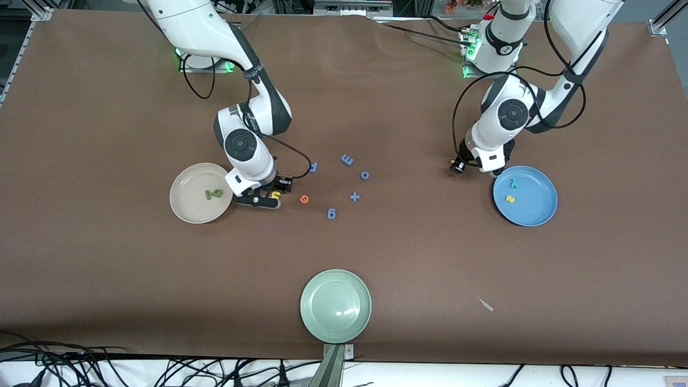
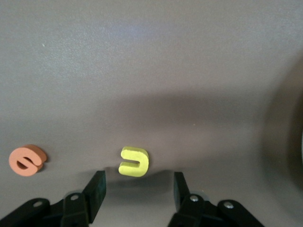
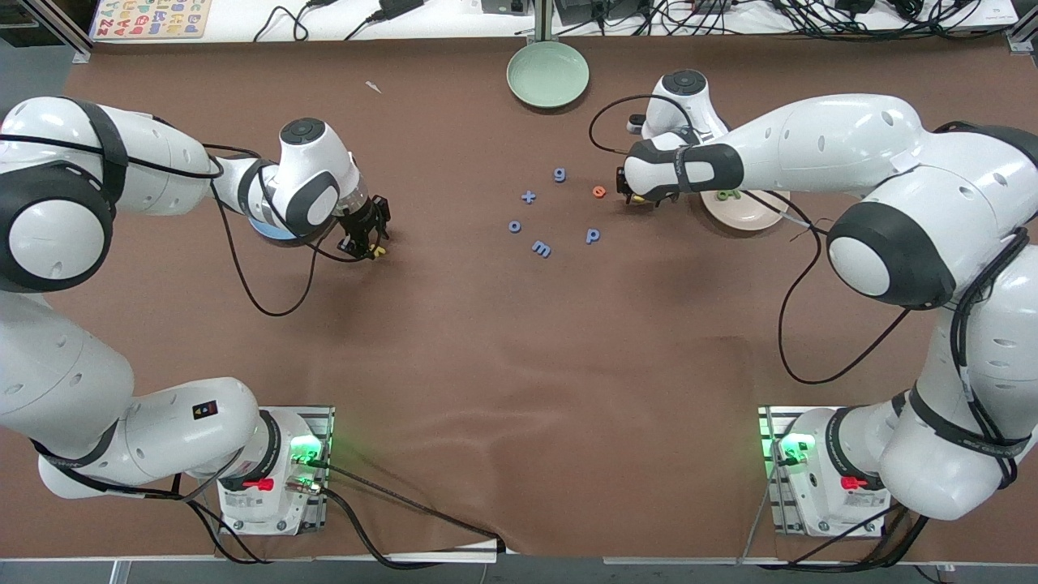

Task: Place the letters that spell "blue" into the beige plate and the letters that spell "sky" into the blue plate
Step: 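Grasp the yellow u with the right gripper while the left gripper grasps the yellow k, then drop the u in the white plate while the left gripper drops the k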

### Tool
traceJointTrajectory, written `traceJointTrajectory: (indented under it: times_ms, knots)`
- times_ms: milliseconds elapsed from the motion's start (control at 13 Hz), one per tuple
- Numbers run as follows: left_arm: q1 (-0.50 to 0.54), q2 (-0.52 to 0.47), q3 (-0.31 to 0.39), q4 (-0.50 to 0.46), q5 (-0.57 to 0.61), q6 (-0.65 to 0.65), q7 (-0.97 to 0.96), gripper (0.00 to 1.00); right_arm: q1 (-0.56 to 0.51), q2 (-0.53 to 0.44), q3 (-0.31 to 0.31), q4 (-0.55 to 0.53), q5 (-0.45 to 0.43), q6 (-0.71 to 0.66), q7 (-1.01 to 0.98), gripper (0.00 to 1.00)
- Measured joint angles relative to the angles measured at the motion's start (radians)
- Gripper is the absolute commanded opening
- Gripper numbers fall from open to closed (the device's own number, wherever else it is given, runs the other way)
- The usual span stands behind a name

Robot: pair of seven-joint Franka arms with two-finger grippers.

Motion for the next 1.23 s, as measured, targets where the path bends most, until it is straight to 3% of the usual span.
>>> traceJointTrajectory:
  times_ms: [308, 462, 1231]
  knots:
    - [-0.001, 0.000, 0.000, -0.008, 0.000, 0.000, -0.007, 0.52, 0.000, 0.004, -0.003, 0.000, 0.000, 0.008, 0.000, 0.56]
    - [-0.001, 0.000, 0.000, -0.010, 0.001, 0.000, -0.008, 0.51, -0.002, 0.005, -0.005, 0.000, 0.000, 0.015, -0.001, 0.45]
    - [0.001, 0.001, 0.004, -0.020, 0.057, 0.000, -0.024, 0.45, -0.003, 0.012, -0.007, 0.001, -0.001, 0.030, -0.009, 0.16]
